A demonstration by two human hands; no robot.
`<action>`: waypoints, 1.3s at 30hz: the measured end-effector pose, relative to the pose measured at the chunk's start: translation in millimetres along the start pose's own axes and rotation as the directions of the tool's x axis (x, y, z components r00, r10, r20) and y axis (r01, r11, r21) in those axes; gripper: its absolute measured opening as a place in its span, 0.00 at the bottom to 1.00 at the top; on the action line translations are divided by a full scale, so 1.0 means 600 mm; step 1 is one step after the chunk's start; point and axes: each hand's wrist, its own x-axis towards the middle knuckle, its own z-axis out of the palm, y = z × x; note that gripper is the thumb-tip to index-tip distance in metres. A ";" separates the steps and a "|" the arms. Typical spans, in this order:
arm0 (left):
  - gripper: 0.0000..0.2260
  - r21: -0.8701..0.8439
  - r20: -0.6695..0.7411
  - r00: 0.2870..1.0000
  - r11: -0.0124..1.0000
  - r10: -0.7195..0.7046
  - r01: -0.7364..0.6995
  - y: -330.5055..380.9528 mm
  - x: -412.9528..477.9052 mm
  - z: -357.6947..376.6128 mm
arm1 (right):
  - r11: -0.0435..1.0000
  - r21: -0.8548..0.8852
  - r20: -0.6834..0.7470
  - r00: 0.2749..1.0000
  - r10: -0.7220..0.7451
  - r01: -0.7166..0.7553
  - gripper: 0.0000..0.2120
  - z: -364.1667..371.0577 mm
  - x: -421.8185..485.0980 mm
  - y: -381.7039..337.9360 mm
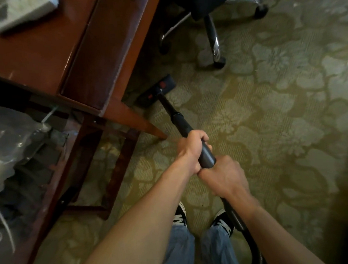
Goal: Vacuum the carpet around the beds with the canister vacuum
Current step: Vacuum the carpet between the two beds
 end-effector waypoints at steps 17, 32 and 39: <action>0.06 0.344 0.215 0.968 0.938 -0.128 0.047 -0.216 -0.155 0.181 | 0.891 0.219 -0.104 0.899 0.426 -0.397 0.13 -0.106 -0.198 0.210; 0.05 0.670 0.439 0.881 0.717 -0.174 -0.192 -0.255 -0.212 0.388 | 0.671 0.645 -0.172 0.786 0.593 -0.366 0.04 -0.224 -0.204 0.295; 0.07 0.676 0.494 0.859 0.680 -0.132 -0.284 -0.182 -0.177 0.542 | 0.655 0.731 -0.312 0.761 0.569 -0.190 0.01 -0.335 -0.112 0.276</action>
